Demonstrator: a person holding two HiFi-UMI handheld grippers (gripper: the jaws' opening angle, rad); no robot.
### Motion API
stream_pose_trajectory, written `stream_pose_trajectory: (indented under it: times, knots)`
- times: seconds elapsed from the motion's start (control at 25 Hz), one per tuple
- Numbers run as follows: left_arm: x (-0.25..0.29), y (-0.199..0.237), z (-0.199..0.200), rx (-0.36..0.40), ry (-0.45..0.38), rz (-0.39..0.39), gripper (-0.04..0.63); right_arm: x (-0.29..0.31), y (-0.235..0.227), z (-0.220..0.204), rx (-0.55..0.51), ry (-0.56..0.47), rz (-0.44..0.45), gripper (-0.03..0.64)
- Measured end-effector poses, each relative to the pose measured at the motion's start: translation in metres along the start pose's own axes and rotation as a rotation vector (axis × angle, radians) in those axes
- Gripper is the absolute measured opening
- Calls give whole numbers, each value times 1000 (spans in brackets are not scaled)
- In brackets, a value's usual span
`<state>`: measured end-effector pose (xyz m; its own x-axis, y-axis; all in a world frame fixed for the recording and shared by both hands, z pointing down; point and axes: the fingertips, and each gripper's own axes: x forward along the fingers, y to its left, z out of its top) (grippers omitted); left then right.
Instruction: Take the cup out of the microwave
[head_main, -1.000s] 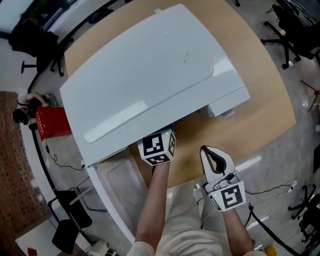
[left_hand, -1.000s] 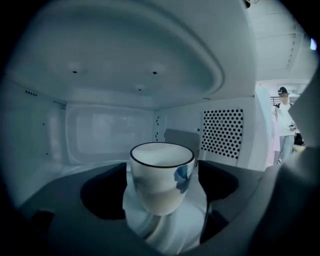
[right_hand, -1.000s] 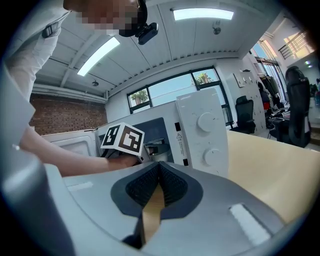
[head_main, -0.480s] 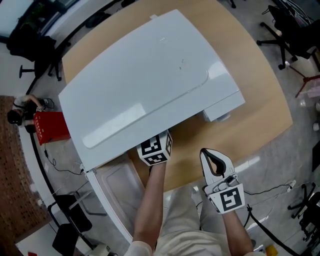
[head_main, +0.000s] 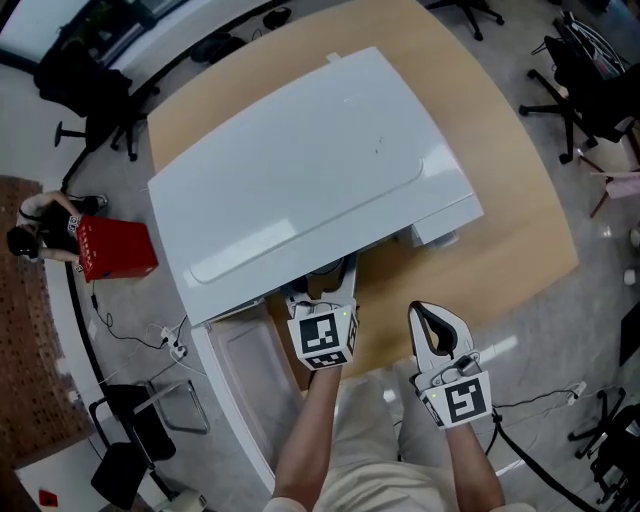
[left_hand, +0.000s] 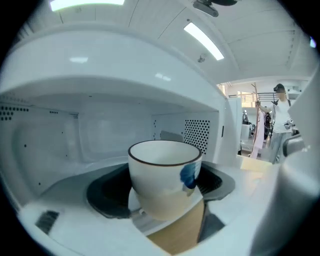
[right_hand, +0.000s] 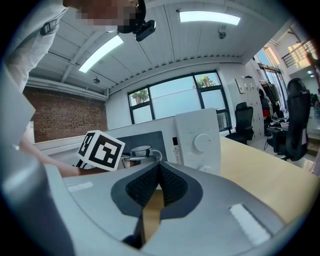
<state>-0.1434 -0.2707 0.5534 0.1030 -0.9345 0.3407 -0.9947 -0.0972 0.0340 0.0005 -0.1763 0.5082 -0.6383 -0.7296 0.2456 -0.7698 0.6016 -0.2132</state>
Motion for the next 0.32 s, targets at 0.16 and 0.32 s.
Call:
stream_pose_trajectory:
  times: [0.16,0.32]
  knots:
    - [-30,-6,3,-19,6,12,387,-4,7,19,-9,-24,15,5]
    - [-61,-23,0,-25,32,11,387,-12,14,28,-13,-29,22,5]
